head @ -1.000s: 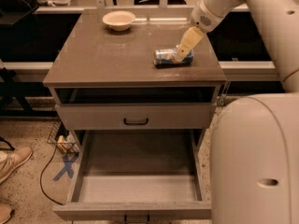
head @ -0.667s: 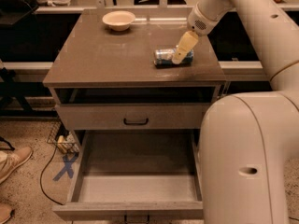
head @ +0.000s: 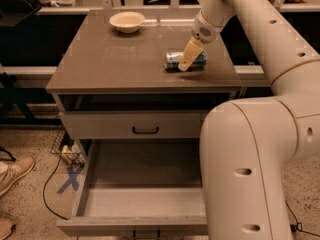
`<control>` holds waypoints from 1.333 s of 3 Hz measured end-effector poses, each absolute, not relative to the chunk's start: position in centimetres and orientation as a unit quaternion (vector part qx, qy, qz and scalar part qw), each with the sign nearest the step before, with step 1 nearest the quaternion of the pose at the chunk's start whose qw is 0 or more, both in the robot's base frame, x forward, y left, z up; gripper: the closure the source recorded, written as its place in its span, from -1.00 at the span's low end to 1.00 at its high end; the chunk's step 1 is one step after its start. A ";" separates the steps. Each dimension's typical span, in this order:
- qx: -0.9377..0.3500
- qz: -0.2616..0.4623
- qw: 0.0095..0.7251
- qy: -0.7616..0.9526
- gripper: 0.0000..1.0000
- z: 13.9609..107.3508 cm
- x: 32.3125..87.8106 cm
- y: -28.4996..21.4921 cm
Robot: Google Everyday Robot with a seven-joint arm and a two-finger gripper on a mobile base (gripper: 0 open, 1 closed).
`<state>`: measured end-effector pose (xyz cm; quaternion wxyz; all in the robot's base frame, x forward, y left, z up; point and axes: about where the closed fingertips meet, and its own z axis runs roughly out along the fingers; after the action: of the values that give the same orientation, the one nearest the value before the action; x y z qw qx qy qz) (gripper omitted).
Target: Place redbull can into middle drawer
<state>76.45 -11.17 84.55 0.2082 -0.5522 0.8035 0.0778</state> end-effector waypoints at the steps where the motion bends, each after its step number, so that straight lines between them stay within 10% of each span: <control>1: -0.553 0.081 0.203 0.804 0.00 84.0 76.5 -11.1; 3: -0.560 0.094 0.216 0.795 0.93 85.0 74.8 -11.7; 4: -0.597 0.099 0.233 0.761 1.00 88.3 70.5 -11.7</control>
Offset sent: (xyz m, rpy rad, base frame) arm -0.0136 -0.0124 -0.0110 0.0217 0.0490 -0.0144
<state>70.54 -11.68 88.27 0.2329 -0.5967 0.7614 0.0995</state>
